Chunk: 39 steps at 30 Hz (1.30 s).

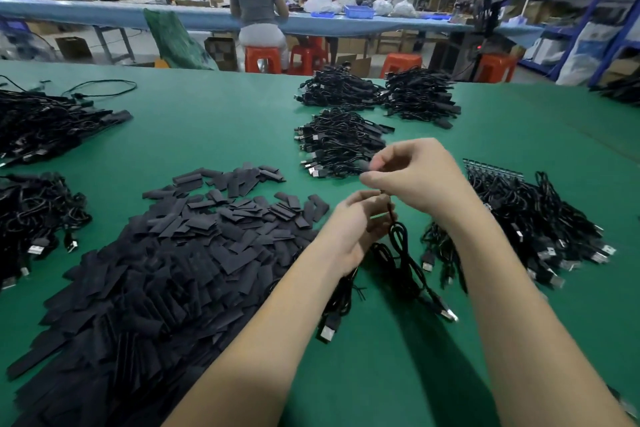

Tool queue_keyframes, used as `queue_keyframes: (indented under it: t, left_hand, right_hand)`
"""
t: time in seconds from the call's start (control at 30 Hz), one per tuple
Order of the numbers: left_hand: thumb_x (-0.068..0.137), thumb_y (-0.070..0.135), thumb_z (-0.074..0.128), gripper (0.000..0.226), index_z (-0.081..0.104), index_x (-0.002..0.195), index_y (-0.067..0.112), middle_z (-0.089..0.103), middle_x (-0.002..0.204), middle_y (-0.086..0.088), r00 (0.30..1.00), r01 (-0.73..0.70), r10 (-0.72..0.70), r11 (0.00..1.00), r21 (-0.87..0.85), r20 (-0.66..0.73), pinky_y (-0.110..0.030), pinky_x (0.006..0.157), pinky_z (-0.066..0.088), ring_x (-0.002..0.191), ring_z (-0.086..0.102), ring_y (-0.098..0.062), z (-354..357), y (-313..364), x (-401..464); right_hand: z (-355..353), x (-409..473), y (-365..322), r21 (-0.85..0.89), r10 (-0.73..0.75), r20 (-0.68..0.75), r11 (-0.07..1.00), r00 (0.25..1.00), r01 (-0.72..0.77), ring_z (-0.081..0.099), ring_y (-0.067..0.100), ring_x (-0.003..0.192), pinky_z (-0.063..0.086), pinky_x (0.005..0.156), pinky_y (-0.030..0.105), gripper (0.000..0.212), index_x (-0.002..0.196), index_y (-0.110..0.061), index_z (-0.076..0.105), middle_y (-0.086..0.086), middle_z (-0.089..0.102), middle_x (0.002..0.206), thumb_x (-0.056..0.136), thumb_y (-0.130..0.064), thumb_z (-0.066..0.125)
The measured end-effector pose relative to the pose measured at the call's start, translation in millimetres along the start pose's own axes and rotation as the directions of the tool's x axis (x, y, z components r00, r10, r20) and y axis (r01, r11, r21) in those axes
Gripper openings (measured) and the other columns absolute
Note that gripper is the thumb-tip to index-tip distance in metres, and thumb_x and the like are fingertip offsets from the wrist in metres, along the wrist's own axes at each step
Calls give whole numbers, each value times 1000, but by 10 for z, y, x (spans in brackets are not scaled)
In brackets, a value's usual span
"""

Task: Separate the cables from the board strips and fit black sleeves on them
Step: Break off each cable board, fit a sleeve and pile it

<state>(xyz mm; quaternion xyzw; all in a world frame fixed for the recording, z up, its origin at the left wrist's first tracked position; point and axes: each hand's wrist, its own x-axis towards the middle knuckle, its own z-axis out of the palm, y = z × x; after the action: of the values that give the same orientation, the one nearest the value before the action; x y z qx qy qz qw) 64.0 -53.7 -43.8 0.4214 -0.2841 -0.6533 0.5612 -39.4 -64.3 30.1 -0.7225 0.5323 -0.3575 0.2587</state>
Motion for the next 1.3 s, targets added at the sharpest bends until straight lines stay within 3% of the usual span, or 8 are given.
queue_keyframes:
  t: [0.1, 0.23, 0.33, 0.57, 0.77, 0.97, 1.1, 1.3]
  left_hand:
    - [101, 5, 53, 6, 56, 98, 10, 63, 87, -7, 998, 11, -13, 1000, 22, 58, -17, 51, 48, 69, 62, -15, -10, 1, -20]
    - [99, 9, 59, 5, 58, 96, 12, 61, 85, -4, 995, 1, -7, 998, 57, 96, -19, 59, 47, 66, 63, -13, -50, 60, -12]
    - [98, 9, 60, 3, 61, 98, 12, 61, 86, -3, 994, -11, 0, 996, 91, 113, -20, 63, 48, 66, 63, -11, -77, 123, -32]
    - [96, 8, 61, 6, 64, 94, 13, 67, 84, -2, 979, -54, 21, 985, 164, 201, -17, 56, 45, 65, 60, -10, -102, 229, -64]
    - [95, 8, 63, 5, 65, 97, 12, 66, 79, 3, 971, -64, 7, 972, 228, 240, -16, 58, 49, 66, 63, -8, -176, 362, -101]
    - [90, 12, 68, 13, 66, 102, 10, 64, 82, 1, 953, -34, -60, 953, 301, 296, -17, 65, 51, 69, 62, -8, -237, 460, -133]
    - [86, 14, 69, 18, 66, 103, 8, 63, 84, 0, 935, -18, -90, 955, 297, 344, -17, 67, 53, 69, 62, -8, -228, 450, -150]
    - [89, 12, 67, 18, 66, 105, 7, 62, 86, -2, 930, -4, -98, 961, 276, 353, -17, 66, 53, 69, 61, -9, -249, 440, -154]
  right_hand:
    - [-176, -138, 261, 212, 124, -22, 970, 992, -117, 66, 10, 68, 55, 67, 27, 7, 74, -24, 78, -3, 76, 75, 79, -25, 83]
    - [-170, -161, 495, 360, 278, 6, 896, 961, -262, 65, 12, 64, 55, 64, 23, 23, 98, -21, 71, 1, 76, 81, 83, -5, 78]
    - [-144, -162, 550, 465, 319, 129, 817, 939, -341, 60, 10, 57, 54, 64, 22, 14, 90, -13, 69, 6, 70, 80, 85, -1, 74]
    - [-143, -209, 539, 416, 215, 389, 826, 896, -380, 55, 8, 62, 43, 63, 21, 17, 78, -20, 64, -4, 61, 68, 80, -14, 79]
    - [-200, -220, 605, 570, 160, 342, 748, 926, -340, 56, 8, 60, 48, 59, 17, 17, 81, -15, 63, 14, 68, 93, 83, -3, 76]
    - [-248, -228, 646, 845, 103, 242, 467, 965, -262, 67, 10, 73, 54, 64, 17, 30, 100, -17, 74, 1, 71, 89, 71, -16, 80]
    - [-190, -236, 610, 903, 73, 181, 382, 981, -195, 70, 10, 81, 56, 71, 17, 16, 86, -24, 80, 1, 74, 93, 72, -15, 80]
    - [-119, -225, 608, 930, 73, 113, 342, 991, -132, 73, 14, 90, 56, 78, 19, 16, 82, -21, 79, 5, 77, 98, 69, -12, 81]
